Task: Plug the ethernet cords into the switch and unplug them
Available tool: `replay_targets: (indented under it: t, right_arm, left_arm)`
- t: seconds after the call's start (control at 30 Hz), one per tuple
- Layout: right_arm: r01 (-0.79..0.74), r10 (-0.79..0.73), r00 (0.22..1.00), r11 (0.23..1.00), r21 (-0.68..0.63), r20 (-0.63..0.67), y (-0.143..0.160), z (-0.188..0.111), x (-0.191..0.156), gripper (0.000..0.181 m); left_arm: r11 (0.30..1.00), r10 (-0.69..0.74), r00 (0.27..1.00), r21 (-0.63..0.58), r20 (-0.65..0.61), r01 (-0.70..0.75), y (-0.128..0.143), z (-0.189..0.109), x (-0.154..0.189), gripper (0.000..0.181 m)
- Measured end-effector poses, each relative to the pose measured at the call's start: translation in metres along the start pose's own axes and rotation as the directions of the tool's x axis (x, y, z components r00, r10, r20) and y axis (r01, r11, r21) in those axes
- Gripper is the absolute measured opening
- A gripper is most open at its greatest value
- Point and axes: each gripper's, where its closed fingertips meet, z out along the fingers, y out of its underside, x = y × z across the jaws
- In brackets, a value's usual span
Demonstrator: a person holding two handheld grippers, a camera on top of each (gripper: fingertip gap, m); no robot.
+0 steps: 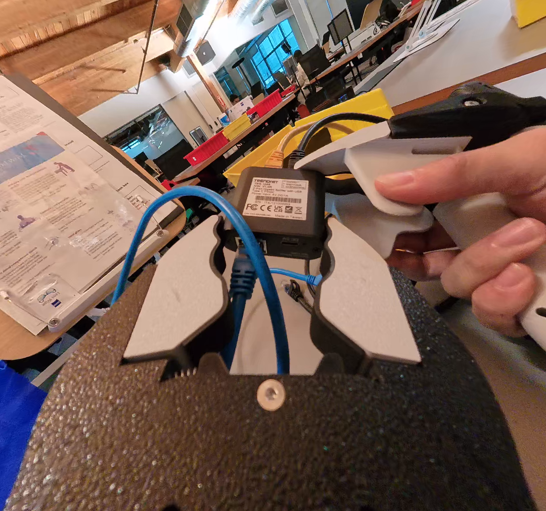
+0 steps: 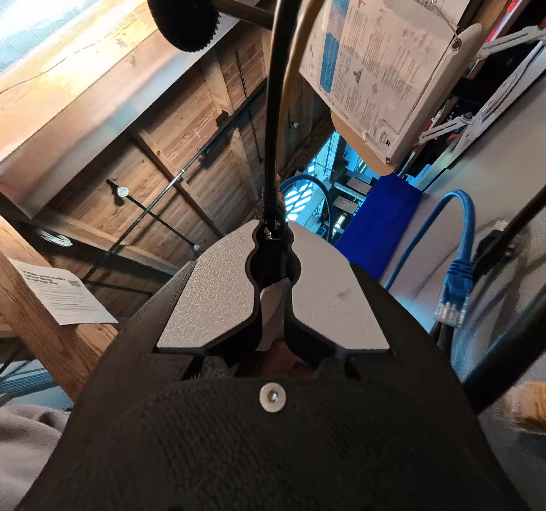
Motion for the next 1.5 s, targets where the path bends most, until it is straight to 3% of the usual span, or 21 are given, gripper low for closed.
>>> replay_targets:
  t: [0.63, 0.93, 1.2, 1.4, 1.5]
  right_arm:
    - [-0.062, 0.065, 0.997, 0.995, 0.084, -0.034, -0.0060, -0.0005, 0.0038, 0.013]
    - [-0.088, 0.096, 0.993, 0.989, 0.115, -0.063, -0.0060, -0.0022, 0.0093, 0.013]
    - [-0.101, 0.109, 0.992, 0.987, 0.125, -0.059, -0.0064, -0.0022, 0.0077, 0.013]
    - [-0.032, 0.039, 0.997, 0.995, 0.092, -0.073, -0.0060, -0.0026, 0.0055, 0.012]
    - [0.069, -0.065, 0.992, 0.997, 0.035, -0.104, -0.0031, -0.0041, 0.0057, 0.011]
  left_arm:
    - [0.998, 0.053, 0.999, -0.036, -0.005, -0.053, -0.0003, 0.0039, 0.0071, 0.062]
    - [0.997, -0.038, 0.999, -0.071, 0.013, 0.039, 0.0038, 0.0067, 0.0040, 0.062]
    - [0.999, -0.001, 1.000, -0.054, -0.001, 0.001, 0.0020, 0.0055, 0.0041, 0.062]
    - [0.999, 0.011, 1.000, -0.046, -0.002, -0.011, 0.0012, 0.0055, 0.0046, 0.062]
    - [0.998, 0.034, 0.999, -0.059, -0.003, -0.034, 0.0042, 0.0051, 0.0050, 0.062]
